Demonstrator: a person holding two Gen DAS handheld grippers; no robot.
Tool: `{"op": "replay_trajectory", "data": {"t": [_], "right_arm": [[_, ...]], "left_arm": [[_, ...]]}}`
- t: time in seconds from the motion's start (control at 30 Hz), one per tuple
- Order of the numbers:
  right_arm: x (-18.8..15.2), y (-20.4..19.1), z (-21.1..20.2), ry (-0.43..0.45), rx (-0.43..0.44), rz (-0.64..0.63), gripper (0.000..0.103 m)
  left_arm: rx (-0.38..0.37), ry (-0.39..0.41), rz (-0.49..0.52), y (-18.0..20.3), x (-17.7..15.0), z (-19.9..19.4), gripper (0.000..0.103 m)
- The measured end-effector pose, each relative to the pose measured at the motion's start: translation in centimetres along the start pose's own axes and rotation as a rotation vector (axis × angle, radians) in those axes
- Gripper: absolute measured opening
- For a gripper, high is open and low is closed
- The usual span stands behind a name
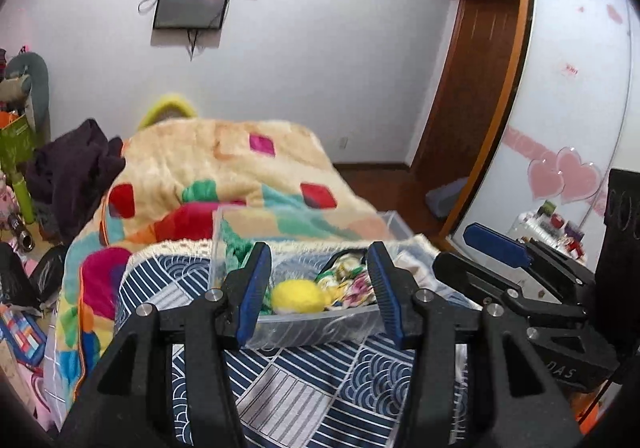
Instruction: Organize soft objects
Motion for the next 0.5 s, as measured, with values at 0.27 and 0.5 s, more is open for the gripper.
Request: {"op": "replay_trajectory", "data": {"t": [0.27,0.5], "right_arm": [[1.8,0.7,-4.1,0.125,-0.001,0.028,0.069],[2.3,0.7,-6.8,0.211,-0.003,0.039,0.084]], "left_arm": [[0.034,0.115,0.053,2.2,1.1,-4.6,0.070],[0.084,0.186,0.104,3.6,0.6,-7.2,0.087]]}}
Point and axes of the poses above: each gripper's, at about its wrist camera, not at the fingertips, and z roughly the way its jaws point, y to its right, x to its top, the point moved 4 cm from there along z, roughly the way its jaws point, and after that the axes turned 13 degrees about -x, right-handed, at the moved point
